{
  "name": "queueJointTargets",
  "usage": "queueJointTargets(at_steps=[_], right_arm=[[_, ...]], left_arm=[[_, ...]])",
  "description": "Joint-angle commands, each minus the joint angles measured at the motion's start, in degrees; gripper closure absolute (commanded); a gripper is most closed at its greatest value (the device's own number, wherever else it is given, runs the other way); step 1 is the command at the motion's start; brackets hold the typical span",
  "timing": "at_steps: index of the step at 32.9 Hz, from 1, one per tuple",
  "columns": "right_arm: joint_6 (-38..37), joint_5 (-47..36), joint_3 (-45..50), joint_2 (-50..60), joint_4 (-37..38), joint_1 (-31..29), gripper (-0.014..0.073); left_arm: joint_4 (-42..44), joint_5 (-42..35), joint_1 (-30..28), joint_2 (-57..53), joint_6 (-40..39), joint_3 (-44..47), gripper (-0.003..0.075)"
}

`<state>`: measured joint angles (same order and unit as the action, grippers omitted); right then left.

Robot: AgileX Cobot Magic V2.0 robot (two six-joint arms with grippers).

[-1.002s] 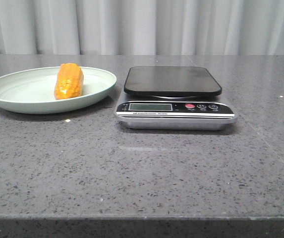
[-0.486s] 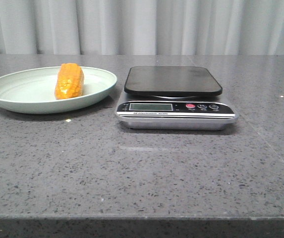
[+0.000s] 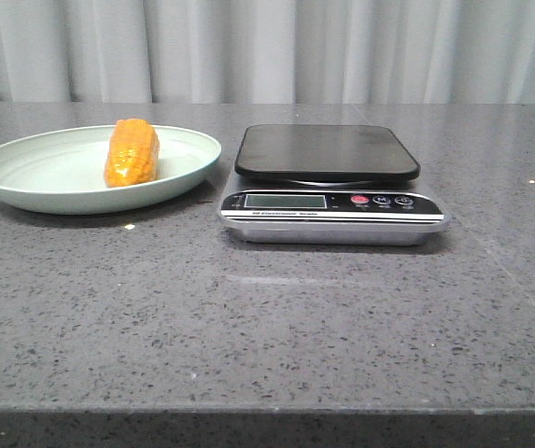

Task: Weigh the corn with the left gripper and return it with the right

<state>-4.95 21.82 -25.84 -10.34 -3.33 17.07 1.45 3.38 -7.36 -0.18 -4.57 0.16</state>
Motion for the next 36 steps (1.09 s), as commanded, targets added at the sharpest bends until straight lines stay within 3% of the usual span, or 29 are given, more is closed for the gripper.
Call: queueJointTargets(at_steps=[1, 12, 21, 24, 29, 36], right_arm=[[0.50, -4.21, -1.37, -0.61, 0.62, -0.28, 0.0456], [0.50, -4.90, -0.48, -0.43, 1.69, -0.69, 0.0456], [0.50, -17.32, 9.64, 1.62, 2.66, -16.79, 0.0456], [0.50, -22.81, 14.38, 4.13, 2.66, -19.27, 0.0456], [0.50, -28.06, 20.97, 8.55, 2.66, -19.54, 0.0456], [0.50, -27.59, 26.95, 11.91, 2.66, -19.59, 0.0456]], left_arm=[[-0.60, -4.79, -0.08, -1.28, 0.12, 0.45, 0.0594], [-0.60, -4.79, -0.08, -1.28, 0.12, 0.45, 0.0594], [-0.60, -4.79, -0.08, -1.28, 0.12, 0.45, 0.0594], [-0.60, -4.79, -0.08, -1.28, 0.12, 0.45, 0.0594], [-0.60, -4.79, -0.08, -1.28, 0.12, 0.45, 0.0594], [-0.60, -4.79, -0.08, -1.17, 0.12, 0.45, 0.0594]])
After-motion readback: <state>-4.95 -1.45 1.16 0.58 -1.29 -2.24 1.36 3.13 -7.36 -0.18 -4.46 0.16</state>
